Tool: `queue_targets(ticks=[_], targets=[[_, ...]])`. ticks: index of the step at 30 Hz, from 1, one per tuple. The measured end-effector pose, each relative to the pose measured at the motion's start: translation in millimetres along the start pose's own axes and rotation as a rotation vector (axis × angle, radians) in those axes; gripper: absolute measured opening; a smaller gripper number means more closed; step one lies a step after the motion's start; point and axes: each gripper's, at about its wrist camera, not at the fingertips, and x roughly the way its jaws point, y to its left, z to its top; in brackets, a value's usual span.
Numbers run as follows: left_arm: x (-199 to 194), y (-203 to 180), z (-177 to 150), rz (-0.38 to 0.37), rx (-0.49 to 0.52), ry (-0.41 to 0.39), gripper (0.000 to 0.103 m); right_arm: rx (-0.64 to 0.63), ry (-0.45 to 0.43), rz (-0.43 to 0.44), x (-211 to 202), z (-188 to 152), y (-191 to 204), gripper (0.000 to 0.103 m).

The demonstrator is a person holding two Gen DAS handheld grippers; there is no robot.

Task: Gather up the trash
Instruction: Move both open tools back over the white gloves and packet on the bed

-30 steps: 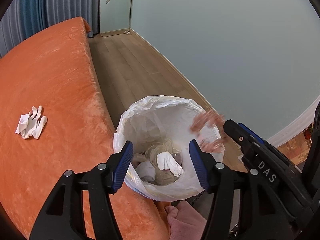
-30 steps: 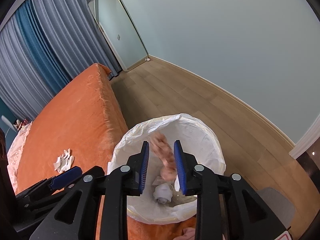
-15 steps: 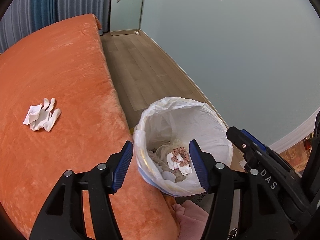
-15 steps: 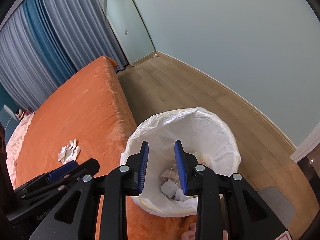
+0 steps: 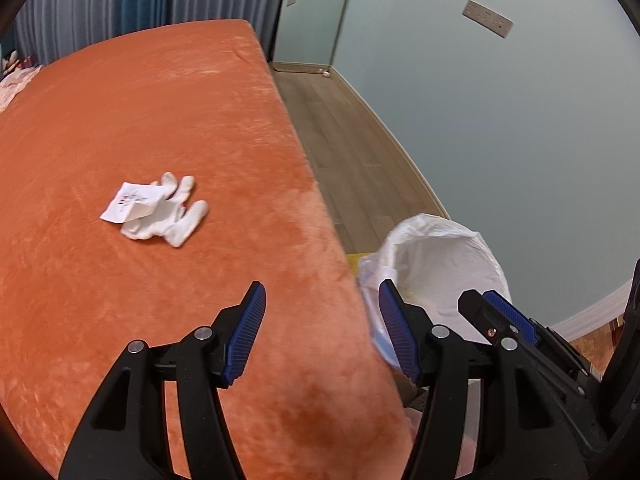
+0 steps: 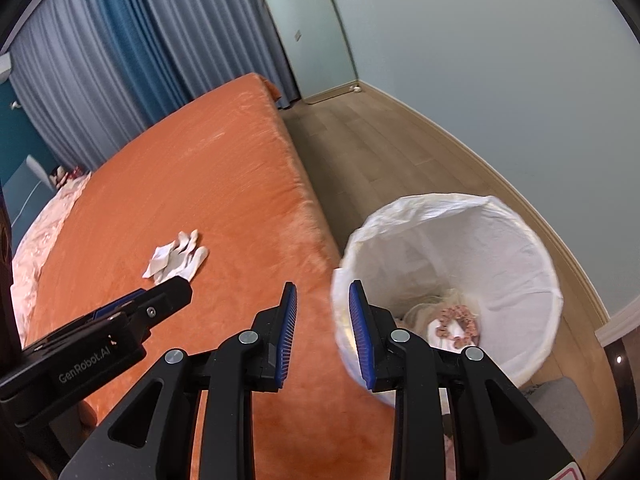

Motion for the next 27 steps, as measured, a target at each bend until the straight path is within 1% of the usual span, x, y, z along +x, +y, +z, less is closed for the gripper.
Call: queue_targets(ticks=[9,18,19,20,22,27], targets=[[-0.7,69.3,8.6,0.047,-0.084,-0.006,0.056,-0.093,0.058,0.034,37.2,-2.3,63.8,0.028],[14.4,139.9,23.0,0.105,-0.16,0.003,0.056,-0.164,0.115,0.075,83.8,0.9,120.9,0.028],[17.5,148.1,25.3,0.111,-0.169,0.006,0.058,-0.166,0.122,0.08,90.4,1.9,127.4,0.028],[19.5,154.9,27.2,0.116,-0.177,0.007,0.062,-0.168,0.127,0.084,95.7,2.6,132.0,0.031],[25.6,169.6,32.2,0.132,-0.198,0.002,0.066,-0.168,0.134,0.094,108.4,5.4,143.0,0.037],[45.9,199.1,47.3,0.137,-0.256,0.017,0.071,-0.17,0.166,0.108,145.9,11.6,166.5,0.037]])
